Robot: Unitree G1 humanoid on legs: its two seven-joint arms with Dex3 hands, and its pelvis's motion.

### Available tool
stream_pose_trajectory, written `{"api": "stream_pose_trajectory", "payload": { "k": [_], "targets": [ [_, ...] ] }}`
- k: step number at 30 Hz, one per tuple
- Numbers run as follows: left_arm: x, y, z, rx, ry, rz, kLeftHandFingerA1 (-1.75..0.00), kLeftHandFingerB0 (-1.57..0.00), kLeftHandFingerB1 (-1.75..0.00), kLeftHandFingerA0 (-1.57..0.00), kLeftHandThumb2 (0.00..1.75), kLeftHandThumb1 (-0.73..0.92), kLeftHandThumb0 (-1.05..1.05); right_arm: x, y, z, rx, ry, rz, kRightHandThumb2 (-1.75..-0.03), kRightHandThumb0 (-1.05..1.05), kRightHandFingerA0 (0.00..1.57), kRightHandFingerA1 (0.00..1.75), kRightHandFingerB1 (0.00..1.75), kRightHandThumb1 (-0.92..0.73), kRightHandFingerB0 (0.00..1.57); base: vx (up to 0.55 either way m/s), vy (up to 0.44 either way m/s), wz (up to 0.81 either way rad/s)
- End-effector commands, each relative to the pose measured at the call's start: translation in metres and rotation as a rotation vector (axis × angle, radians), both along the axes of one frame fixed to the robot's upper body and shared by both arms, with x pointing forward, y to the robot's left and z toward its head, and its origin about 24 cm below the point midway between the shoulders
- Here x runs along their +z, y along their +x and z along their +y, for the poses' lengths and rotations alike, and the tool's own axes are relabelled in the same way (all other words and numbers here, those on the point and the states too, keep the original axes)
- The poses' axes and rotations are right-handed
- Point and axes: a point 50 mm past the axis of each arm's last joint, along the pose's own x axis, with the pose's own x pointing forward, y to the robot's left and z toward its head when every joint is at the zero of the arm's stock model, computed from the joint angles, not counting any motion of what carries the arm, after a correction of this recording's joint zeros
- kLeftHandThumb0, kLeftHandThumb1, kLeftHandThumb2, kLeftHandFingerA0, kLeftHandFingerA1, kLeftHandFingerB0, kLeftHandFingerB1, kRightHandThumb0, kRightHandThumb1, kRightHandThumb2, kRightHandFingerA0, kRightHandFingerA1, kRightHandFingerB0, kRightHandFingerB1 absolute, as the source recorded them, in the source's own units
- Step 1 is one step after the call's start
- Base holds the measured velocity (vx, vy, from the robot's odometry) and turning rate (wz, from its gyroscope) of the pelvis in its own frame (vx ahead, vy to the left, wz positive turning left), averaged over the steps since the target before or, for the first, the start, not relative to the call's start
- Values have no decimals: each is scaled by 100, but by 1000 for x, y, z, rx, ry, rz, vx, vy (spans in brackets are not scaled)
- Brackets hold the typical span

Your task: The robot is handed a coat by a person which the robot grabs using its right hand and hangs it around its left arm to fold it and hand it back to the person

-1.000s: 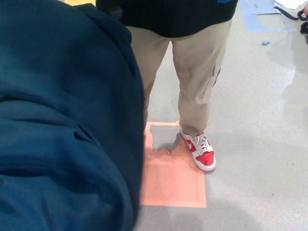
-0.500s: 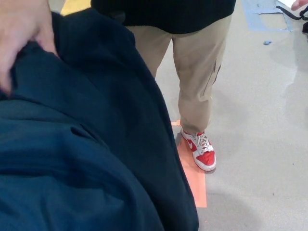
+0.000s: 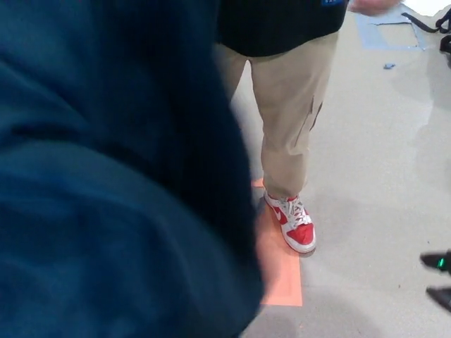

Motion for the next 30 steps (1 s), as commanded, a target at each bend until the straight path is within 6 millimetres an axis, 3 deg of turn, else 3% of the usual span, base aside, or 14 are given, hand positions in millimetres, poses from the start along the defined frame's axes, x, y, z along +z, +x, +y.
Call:
{"api": "stream_pose_trajectory", "payload": {
  "k": [1, 11, 12, 13, 14, 17, 18, 19, 20, 22, 27, 28, 29, 30],
  "targets": [
    [-4, -8, 9, -19, -68, 8, -31, -16, -28, -22, 64, 80, -64, -48, -27, -4, -128, -400, 176, -70, -53, 8, 22, 21, -72, 7, 0, 0, 0],
    [-4, -12, 10, -20, -82, 10, -31, -14, -28, -22, 63, 78, -65, -54, -37, -11, -51, -480, 265, -68, -55, 7, 18, 21, -75, 8, 0, 0, 0],
    [-5, -13, 14, -13, -85, 16, -48, -1, -48, -1, 107, 53, -34, -54, -36, -11, -28, -492, 267, -67, -57, 9, 24, 27, -78, 13, 0, 0, 0],
    [-8, -14, 19, -1, -82, 23, -47, 0, -48, 0, 107, 53, -35, -53, -36, -12, -29, -487, 258, -108, -31, 0, 49, 47, -59, 0, 0, 0, 0],
    [-9, -15, 20, 3, -82, 25, -47, 0, -48, 0, 107, 53, -35, -53, -36, -12, -32, -484, 254, -108, -31, 0, 49, 47, -59, 0, 0, 0, 0],
    [-18, -21, 30, 17, -96, 47, -48, 0, -48, 0, 106, 53, -35, -53, -35, -13, -20, -510, 261, -66, -57, 10, 27, 28, -79, 16, 0, 0, 0],
    [-23, -24, 34, 19, -89, 55, -48, 0, -49, 0, 107, 56, -34, -52, -36, -14, -18, -511, 254, -107, -32, 0, 49, 46, -58, 0, 0, 0, 0],
    [-32, -29, 42, 31, -71, 70, -47, 0, -48, 0, 108, 56, -34, -52, -35, -14, -27, -500, 251, -67, -58, 9, 25, 28, -78, 14, 0, 0, 0],
    [-38, -32, 47, 39, -61, 82, -47, 0, -48, 0, 108, 56, -34, -51, -35, -15, -37, -493, 252, -63, -55, 10, 27, 27, -78, 14, 0, 0, 0],
    [-55, -41, 60, 65, -80, 131, -47, 0, -48, 0, 107, 55, -34, -51, -34, -15, -58, -485, 245, -108, -31, 0, 49, 46, -58, 0, 0, 0, 0],
    [-91, -70, 85, 99, -128, 219, -48, 0, -48, 0, 107, 56, -33, -47, -29, -15, -193, -398, 131, -107, -30, 0, 48, 46, -59, 0, 0, 0, 0],
    [-99, -76, 90, 119, -122, 239, -48, 0, -48, 0, 106, 55, -34, -46, -27, -14, -206, -384, 107, -63, -51, 17, 28, 28, -77, 17, 0, 0, 0],
    [-107, -83, 96, 140, -120, 260, -48, 0, -48, 0, 106, 55, -34, -46, -26, -13, -207, -377, 89, -108, -31, 0, 47, 46, -59, 0, 0, 0, 0],
    [-117, -91, 102, 155, -109, 279, -32, -6, -27, -14, 63, 78, -60, -44, -24, -12, -204, -374, 65, -109, -31, 0, 47, 46, -59, 0, 0, 0, 0]
  ]
}}
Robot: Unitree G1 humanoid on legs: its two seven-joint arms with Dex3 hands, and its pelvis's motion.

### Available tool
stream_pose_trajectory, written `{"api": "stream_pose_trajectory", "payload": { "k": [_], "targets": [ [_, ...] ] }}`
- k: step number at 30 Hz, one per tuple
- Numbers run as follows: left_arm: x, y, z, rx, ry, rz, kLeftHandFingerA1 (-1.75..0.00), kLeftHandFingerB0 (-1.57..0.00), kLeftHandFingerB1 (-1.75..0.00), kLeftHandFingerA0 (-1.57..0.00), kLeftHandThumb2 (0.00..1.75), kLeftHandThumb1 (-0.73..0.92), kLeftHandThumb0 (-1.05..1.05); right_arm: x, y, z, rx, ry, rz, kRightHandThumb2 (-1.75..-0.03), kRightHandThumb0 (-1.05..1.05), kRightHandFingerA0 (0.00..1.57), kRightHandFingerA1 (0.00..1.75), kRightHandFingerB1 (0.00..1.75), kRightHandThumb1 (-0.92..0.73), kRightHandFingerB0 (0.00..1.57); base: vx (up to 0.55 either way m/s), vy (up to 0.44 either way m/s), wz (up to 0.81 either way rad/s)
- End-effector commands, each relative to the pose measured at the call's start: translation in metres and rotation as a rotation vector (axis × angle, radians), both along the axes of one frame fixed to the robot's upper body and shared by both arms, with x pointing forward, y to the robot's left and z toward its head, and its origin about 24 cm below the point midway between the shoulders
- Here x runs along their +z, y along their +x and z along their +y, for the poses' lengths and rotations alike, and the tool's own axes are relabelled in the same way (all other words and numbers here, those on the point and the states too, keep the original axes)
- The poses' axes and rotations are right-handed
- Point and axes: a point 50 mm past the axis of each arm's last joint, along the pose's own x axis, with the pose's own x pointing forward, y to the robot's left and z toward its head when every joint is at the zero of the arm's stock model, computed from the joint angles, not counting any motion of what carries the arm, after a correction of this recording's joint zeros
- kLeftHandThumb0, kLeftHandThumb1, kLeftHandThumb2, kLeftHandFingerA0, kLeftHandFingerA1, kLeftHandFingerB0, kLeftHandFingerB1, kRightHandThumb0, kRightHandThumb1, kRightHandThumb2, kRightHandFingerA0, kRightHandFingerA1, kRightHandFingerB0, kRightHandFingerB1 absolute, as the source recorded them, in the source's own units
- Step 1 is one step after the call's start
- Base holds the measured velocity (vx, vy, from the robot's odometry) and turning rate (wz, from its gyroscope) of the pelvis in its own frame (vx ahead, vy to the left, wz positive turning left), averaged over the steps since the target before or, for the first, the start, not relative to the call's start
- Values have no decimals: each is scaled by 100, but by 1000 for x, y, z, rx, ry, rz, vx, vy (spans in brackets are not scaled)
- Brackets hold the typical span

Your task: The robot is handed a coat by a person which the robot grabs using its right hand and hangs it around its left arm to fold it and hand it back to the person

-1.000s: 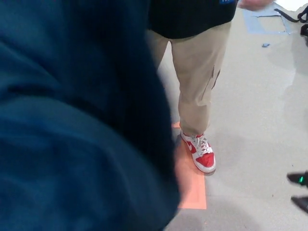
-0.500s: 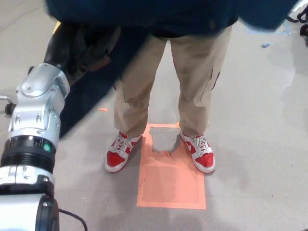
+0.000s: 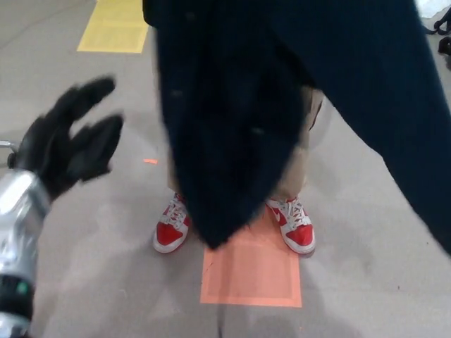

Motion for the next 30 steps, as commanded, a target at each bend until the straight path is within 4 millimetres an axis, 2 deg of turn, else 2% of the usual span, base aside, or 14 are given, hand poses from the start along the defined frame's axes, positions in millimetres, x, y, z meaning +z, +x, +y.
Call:
{"api": "stream_pose_trajectory", "payload": {
  "k": [1, 3, 4, 7, 10, 11, 13, 14, 16, 17, 20, 26, 27, 30],
  "targets": [
    [-33, -30, 26, 40, -11, 80, -43, 0, -34, -3, 93, 58, -63, 6, 9, 3, -49, 23, -147, -68, -56, 17, 29, 29, -81, 18, 0, 0, 0],
    [-47, -43, 34, 76, -3, 129, -31, -7, -28, -14, 64, 81, -58, 8, 13, 6, -68, 30, -194, -64, -55, 21, 30, 29, -79, 20, 0, 0, 0],
    [-62, -55, 42, 121, 1, 187, -48, 0, -48, 0, 111, 61, -32, 12, 21, 9, -75, 37, -229, -106, -30, 6, 50, 48, -55, 6, 0, 0, 0],
    [-78, -70, 47, 132, 41, 236, -41, 0, -36, 0, 96, 63, -61, 14, 25, 12, -91, 37, -249, -106, -29, 7, 50, 48, -54, 7, 0, 0, 0],
    [-101, -95, 55, 176, 88, 310, -42, -1, -38, -1, 94, 61, -66, 7, 22, 18, -160, 93, -246, -64, -52, 18, 30, 29, -78, 21, 0, 0, 0],
    [-105, -101, 58, 188, 102, 322, -40, -1, -38, -1, 91, 63, -81, 3, 18, 20, -161, 93, -236, -106, -28, 8, 50, 49, -56, 8, 0, 0, 0],
    [-115, -112, 64, 234, 117, 382, -48, 0, -47, 0, 111, 60, -33, -4, 8, 21, -151, 103, -203, -63, -51, 19, 30, 29, -78, 20, 0, 0, 0],
    [-116, -114, 67, 244, 130, 394, -34, -16, -30, -19, 65, 84, -57, -6, 7, 21, -140, 98, -186, -64, -52, 20, 30, 29, -78, 20, 0, 0, 0],
    [-119, -119, 71, 256, 147, 426, -34, -15, -30, -18, 65, 83, -58, -7, 4, 21, -98, 78, -159, -108, -28, 6, 50, 48, -58, 6, 0, 0, 0],
    [-119, -121, 75, 256, 168, 445, -48, 0, -47, 0, 110, 60, -33, -8, 3, 22, -102, 83, -151, -107, -29, 6, 50, 48, -56, 6, 0, 0, 0],
    [-122, -128, 82, 235, 273, 501, -48, 0, -46, 0, 110, 58, -34, -10, -1, 19, -97, 90, -135, -64, -54, 19, 30, 28, -79, 18, 0, 0, 0],
    [-130, -137, 83, 218, 368, 574, -32, -17, -30, -19, 66, 87, -64, -11, -8, 11, -90, 90, -101, -64, -54, 19, 29, 29, -80, 21, 0, 0, 0],
    [-131, -140, 84, 224, 375, 589, -32, -21, -31, -22, 66, 87, -63, -11, -10, 11, -71, 77, -87, -107, -29, 6, 50, 48, -56, 6, 0, 0, 0],
    [-132, -144, 85, 223, 388, 593, -32, -24, -31, -23, 66, 88, -64, -12, -11, 11, -71, 77, -73, -106, -29, 6, 50, 48, -55, 6, 0, 0, 0]
  ]
}}
